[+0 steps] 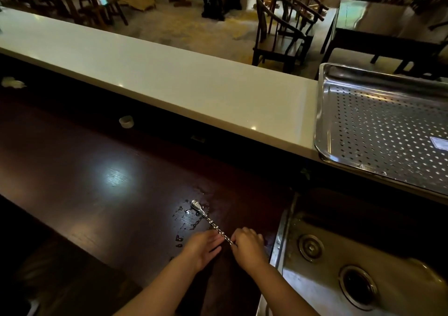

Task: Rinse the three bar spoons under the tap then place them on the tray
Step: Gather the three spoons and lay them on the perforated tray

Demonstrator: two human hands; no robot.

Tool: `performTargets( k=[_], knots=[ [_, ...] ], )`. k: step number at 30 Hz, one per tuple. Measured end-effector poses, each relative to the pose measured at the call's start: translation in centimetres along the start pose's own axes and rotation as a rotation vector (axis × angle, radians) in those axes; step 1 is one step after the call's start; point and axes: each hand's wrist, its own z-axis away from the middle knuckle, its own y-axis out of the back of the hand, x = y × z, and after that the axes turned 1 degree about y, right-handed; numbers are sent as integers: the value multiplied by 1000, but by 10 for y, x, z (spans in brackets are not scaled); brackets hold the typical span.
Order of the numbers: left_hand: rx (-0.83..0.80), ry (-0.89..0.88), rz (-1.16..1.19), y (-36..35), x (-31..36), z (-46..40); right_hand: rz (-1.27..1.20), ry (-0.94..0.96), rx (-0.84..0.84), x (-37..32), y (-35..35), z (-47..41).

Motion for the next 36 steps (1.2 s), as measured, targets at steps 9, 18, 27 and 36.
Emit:
performTargets(
  k=[9, 18, 27, 36],
  knots=[
    [107, -96, -167, -9, 0, -4, -45, -11, -31, -1, 5, -1],
    [73, -70, -179, -1, 6, -5, -228, -104, 39, 2, 6, 5],
    [54, -46, -181, -1, 11, -4, -50, -180, -45, -5, 15, 2],
    [41, -24, -180, -2, 12, -3, -243, -191, -227, 1, 24, -3]
  ],
)
